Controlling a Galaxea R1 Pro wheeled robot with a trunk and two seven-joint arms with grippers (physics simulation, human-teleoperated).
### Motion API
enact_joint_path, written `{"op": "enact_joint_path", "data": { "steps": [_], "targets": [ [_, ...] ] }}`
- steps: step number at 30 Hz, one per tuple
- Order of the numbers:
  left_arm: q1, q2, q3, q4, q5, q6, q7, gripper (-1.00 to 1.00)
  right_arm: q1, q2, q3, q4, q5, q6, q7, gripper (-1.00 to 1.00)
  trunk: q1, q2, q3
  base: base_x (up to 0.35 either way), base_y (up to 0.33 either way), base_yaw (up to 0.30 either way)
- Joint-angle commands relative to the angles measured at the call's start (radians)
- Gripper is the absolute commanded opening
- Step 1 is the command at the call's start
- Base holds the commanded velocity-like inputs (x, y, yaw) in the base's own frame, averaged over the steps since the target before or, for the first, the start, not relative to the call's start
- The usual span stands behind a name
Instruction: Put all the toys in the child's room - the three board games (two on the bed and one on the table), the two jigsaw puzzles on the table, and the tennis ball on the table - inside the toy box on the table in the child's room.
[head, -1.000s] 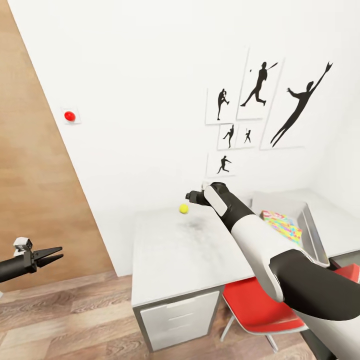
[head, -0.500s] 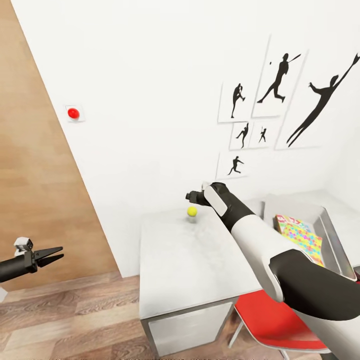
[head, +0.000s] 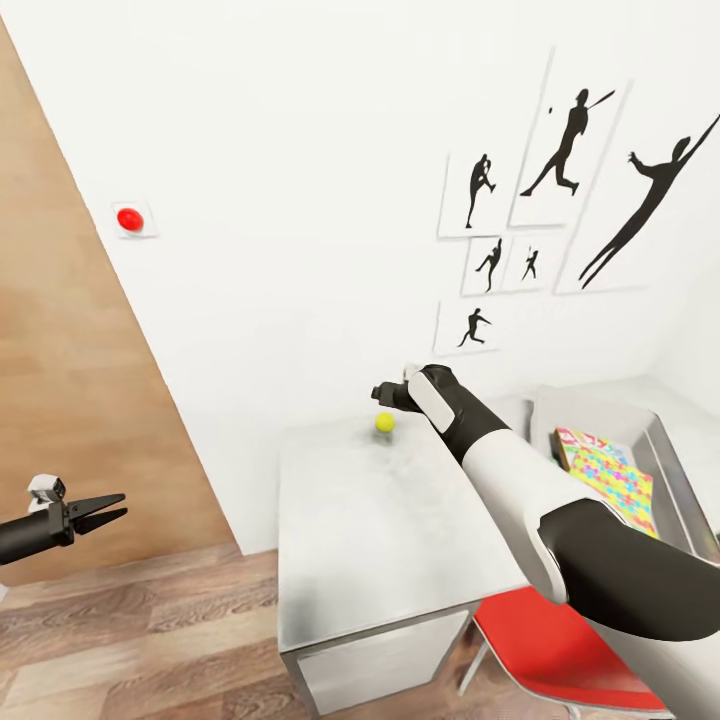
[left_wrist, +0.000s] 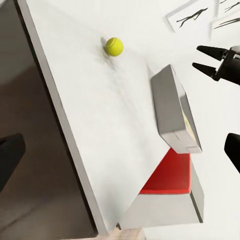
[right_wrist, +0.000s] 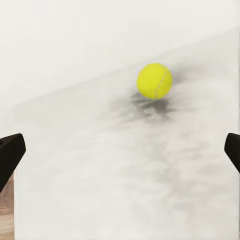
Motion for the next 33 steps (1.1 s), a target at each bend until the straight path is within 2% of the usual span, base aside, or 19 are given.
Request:
{"op": "enact_joint_path", "data": {
  "steps": [1, 19, 33],
  "targets": [
    [-0.001, 0.001, -0.008, -0.001, 0.006, 0.011, -0.004, 1.0, -0.001, 0.0, 0.004, -0.001, -0.009, 0.001, -0.01, 1.0, 0.001, -0.002, -0.003, 0.026, 0.021, -0.059],
    [-0.001, 0.001, -0.008, -0.001, 0.006, 0.011, -0.004, 1.0, -0.001, 0.0, 0.004, -0.001, -0.007, 0.001, -0.01, 1.0, 0.001, -0.002, -0.005, 0.042, 0.121, -0.022],
    [-0.001, -0.001, -0.008, -0.001, 0.006, 0.011, -0.004, 1.0, -0.001, 0.0, 0.004, -0.001, -0.002, -0.004, -0.01, 1.0, 0.001, -0.002, -0.005, 0.042, 0.019, -0.004]
  ]
}}
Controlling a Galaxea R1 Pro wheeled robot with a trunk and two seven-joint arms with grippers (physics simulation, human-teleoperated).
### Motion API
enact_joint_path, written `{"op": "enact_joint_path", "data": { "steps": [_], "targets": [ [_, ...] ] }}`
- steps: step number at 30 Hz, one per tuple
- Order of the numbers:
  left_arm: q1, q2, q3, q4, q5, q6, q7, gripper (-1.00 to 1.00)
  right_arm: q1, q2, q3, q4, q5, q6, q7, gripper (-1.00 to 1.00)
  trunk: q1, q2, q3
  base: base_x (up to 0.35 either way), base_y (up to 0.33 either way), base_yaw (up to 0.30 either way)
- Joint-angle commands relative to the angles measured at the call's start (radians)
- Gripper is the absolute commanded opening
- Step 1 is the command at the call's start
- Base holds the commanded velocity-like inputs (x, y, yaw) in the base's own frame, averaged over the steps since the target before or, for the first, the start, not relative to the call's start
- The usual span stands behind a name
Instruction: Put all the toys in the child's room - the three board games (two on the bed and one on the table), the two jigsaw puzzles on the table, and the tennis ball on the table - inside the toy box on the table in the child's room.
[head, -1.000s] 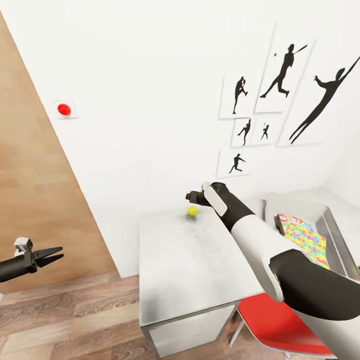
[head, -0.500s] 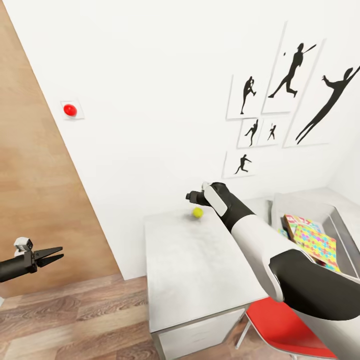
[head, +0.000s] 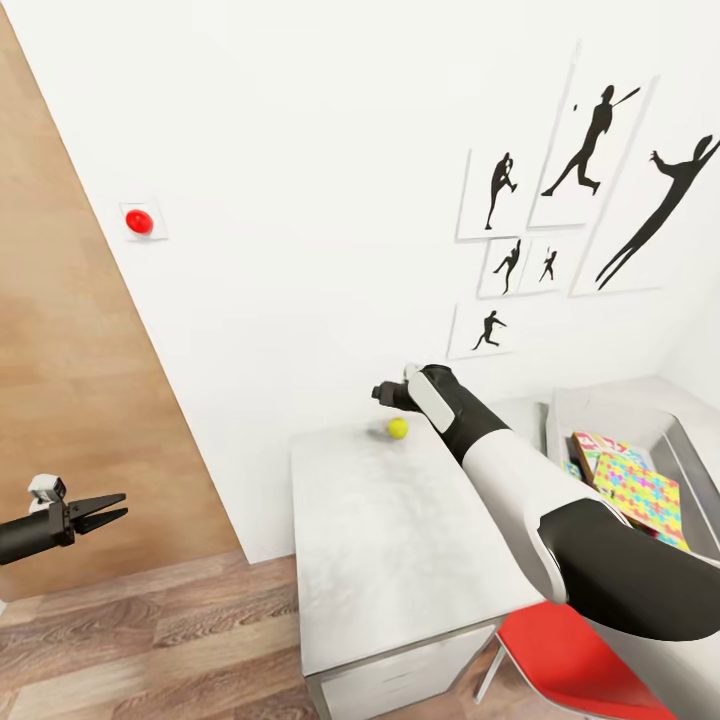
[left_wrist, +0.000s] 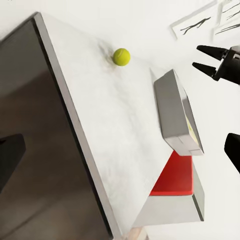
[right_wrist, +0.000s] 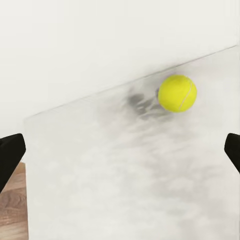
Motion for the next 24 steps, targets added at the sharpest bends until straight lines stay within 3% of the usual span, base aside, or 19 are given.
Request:
{"op": "enact_joint_path", "data": {
  "steps": [1, 14, 24],
  "targets": [
    [-0.001, 0.001, -0.008, -0.001, 0.006, 0.011, -0.004, 1.0, -0.001, 0.0, 0.003, -0.001, -0.009, -0.007, -0.009, 1.0, 0.001, -0.002, -0.002, 0.033, 0.001, 0.0],
    [-0.001, -0.001, -0.007, -0.001, 0.006, 0.011, -0.004, 1.0, -0.001, 0.0, 0.003, -0.001, -0.01, -0.037, -0.009, 1.0, 0.001, -0.002, -0.002, 0.013, 0.0, 0.0],
    [-0.001, 0.0, -0.007, -0.001, 0.006, 0.011, -0.004, 1.0, -0.001, 0.0, 0.003, -0.001, -0.01, -0.038, -0.011, 1.0, 0.001, -0.002, -0.002, 0.107, 0.023, -0.002]
  ]
}}
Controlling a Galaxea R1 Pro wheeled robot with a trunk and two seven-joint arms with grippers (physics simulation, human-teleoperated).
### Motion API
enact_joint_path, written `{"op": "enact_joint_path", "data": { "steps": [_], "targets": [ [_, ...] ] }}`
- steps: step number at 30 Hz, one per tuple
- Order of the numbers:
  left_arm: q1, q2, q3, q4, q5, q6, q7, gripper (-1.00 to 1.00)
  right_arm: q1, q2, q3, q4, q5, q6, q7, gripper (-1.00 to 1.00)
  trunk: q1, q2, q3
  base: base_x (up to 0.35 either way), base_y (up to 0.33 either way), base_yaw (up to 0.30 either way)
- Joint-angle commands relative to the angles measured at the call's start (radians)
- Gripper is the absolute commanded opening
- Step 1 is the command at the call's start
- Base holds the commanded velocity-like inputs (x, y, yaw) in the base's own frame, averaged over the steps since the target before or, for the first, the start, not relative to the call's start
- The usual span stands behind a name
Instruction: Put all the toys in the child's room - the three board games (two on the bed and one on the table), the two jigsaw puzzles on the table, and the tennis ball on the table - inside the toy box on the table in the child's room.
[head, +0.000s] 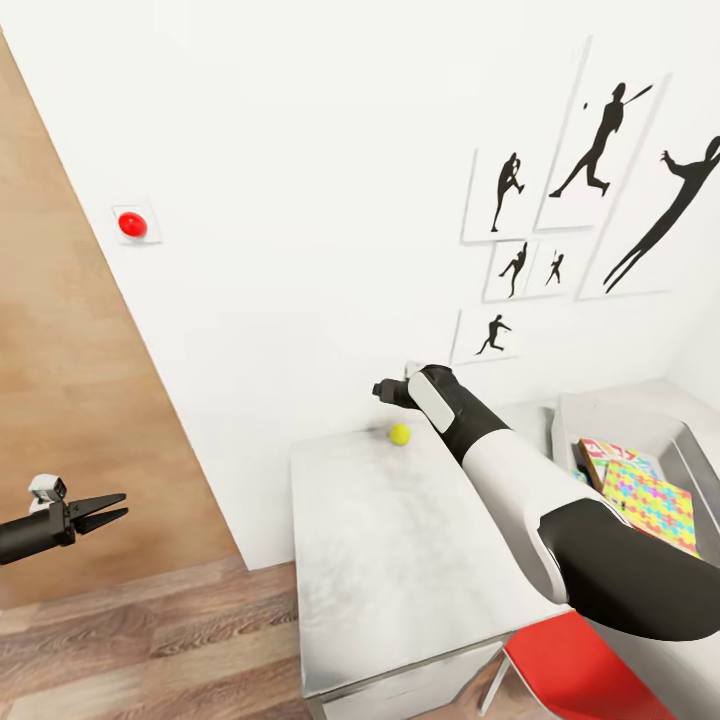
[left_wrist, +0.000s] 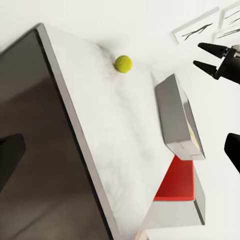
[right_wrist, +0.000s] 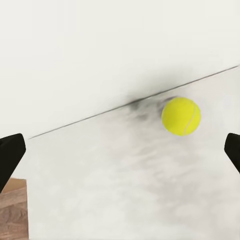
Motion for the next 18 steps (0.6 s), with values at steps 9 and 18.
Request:
{"op": "enact_joint_path", "data": {
  "steps": [9, 18],
  "targets": [
    [-0.001, 0.001, -0.009, -0.001, 0.006, 0.011, -0.004, 1.0, -0.001, 0.0, 0.005, -0.001, -0.009, 0.003, -0.009, 1.0, 0.001, -0.002, 0.002, 0.013, 0.082, -0.131],
    [-0.001, 0.001, -0.009, -0.001, 0.006, 0.011, -0.004, 1.0, -0.001, 0.0, 0.005, -0.001, -0.009, 0.009, -0.01, 1.0, 0.001, -0.002, 0.003, 0.001, 0.016, -0.03]
  ]
}}
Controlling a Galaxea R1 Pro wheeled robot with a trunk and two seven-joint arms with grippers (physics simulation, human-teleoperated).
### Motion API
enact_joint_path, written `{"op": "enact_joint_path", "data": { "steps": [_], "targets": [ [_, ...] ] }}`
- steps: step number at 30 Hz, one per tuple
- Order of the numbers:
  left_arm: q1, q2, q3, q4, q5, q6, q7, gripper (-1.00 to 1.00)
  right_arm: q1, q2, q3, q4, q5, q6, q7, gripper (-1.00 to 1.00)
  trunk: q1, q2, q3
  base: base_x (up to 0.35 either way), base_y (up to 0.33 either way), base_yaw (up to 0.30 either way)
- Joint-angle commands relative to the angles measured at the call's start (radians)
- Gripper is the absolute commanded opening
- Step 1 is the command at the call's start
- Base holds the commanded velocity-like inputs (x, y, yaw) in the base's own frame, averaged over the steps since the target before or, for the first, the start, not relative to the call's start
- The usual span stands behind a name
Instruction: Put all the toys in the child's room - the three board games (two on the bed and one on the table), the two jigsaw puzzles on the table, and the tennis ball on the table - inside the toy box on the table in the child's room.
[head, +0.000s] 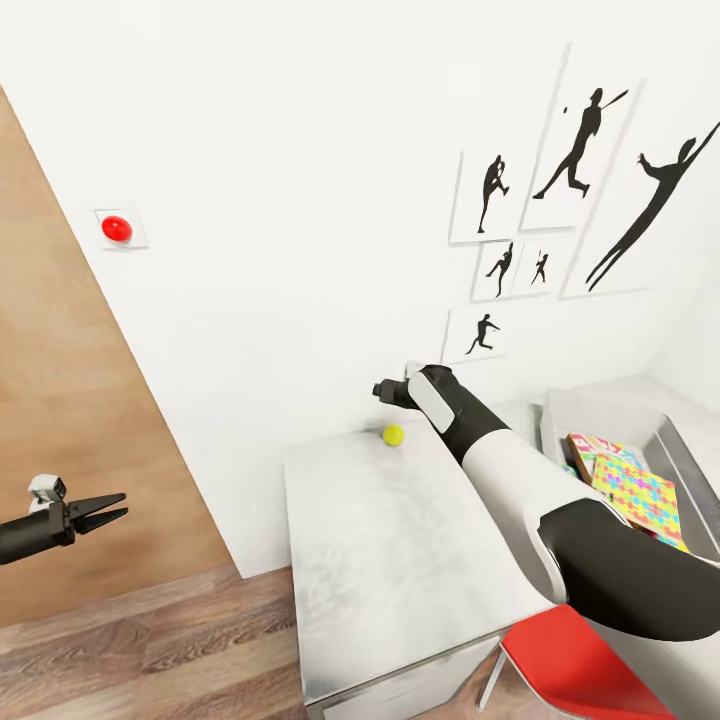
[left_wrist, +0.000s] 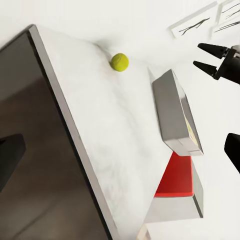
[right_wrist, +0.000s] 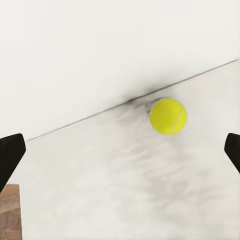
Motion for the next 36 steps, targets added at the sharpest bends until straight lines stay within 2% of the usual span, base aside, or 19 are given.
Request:
{"op": "enact_joint_path", "data": {
  "steps": [1, 11, 21, 36],
  "targets": [
    [-0.001, 0.001, -0.008, -0.001, 0.006, 0.011, -0.004, 1.0, -0.001, 0.0, 0.003, -0.001, -0.009, 0.001, -0.009, 1.0, 0.001, -0.002, -0.002, 0.0, 0.001, -0.002],
    [-0.001, 0.001, -0.009, -0.001, 0.006, 0.011, -0.004, 1.0, -0.001, 0.0, 0.003, -0.001, -0.009, -0.005, -0.009, 1.0, 0.001, -0.002, -0.002, 0.006, 0.006, 0.0],
    [-0.001, -0.001, -0.009, -0.001, 0.006, 0.011, -0.004, 1.0, -0.001, 0.0, 0.002, -0.001, -0.009, -0.005, -0.008, 1.0, 0.001, -0.002, -0.002, 0.142, 0.11, 0.0],
    [-0.001, -0.001, -0.007, -0.001, 0.006, 0.011, -0.004, 1.0, -0.001, 0.0, 0.002, -0.001, -0.009, -0.005, -0.008, 1.0, 0.001, -0.002, 0.002, 0.068, 0.008, -0.039]
  ]
}}
